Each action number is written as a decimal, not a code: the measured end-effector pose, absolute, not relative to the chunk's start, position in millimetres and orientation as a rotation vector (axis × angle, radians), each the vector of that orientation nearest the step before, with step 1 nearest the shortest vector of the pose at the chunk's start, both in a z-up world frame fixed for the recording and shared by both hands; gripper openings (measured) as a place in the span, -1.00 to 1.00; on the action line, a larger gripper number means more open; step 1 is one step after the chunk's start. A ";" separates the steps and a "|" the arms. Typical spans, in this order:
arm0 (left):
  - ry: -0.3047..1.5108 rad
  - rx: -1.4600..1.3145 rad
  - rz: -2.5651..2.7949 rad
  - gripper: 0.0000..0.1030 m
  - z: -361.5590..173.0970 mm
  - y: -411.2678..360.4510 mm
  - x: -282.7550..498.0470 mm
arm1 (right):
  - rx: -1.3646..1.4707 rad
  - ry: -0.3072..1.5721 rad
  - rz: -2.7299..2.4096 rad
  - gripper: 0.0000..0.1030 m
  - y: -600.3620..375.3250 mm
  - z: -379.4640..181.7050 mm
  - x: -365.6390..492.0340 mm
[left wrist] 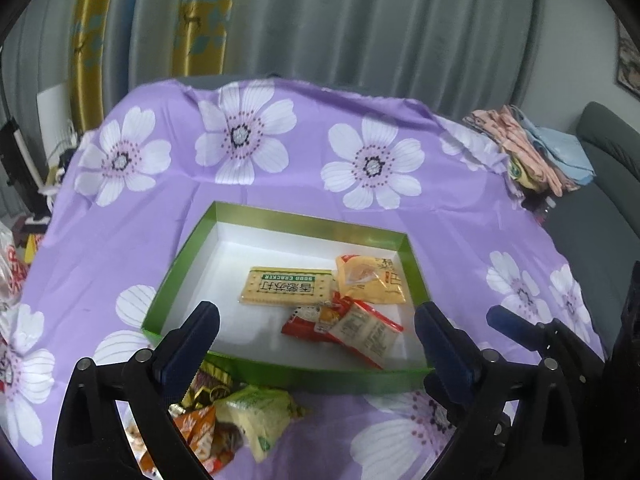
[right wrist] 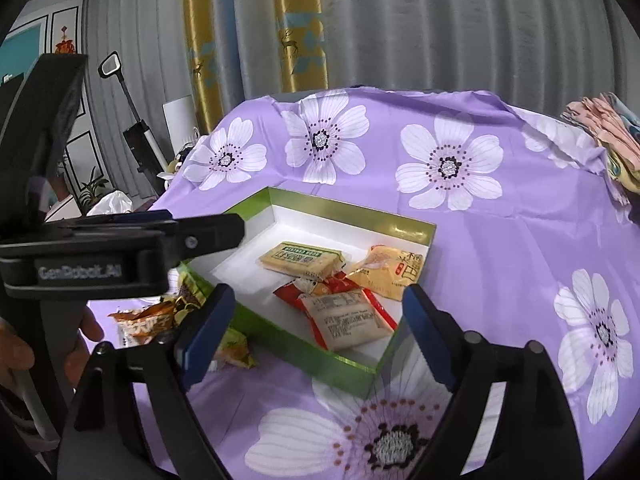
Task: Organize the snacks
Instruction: 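Reach the right gripper to the orange YUANWEIDAGUAZI chip bag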
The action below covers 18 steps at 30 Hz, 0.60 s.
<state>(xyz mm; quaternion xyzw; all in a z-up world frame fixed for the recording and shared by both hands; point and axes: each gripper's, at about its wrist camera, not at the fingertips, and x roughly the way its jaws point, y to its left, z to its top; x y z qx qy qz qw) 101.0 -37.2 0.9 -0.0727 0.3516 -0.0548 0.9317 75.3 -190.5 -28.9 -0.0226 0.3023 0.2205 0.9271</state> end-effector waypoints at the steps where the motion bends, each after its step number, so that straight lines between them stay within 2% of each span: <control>1: 0.711 -0.144 -0.113 0.90 3.2 -37.9 96.4 | -0.042 0.620 0.451 0.73 -192.1 -27.7 71.4; 11: 0.692 -0.152 -0.103 0.90 11.3 -32.2 57.5 | -0.020 0.641 0.461 0.75 -194.3 -26.3 45.0; 18: 0.751 -0.331 -0.126 0.90 4.8 12.3 35.5 | -0.026 0.667 0.474 0.76 -191.1 -30.3 29.4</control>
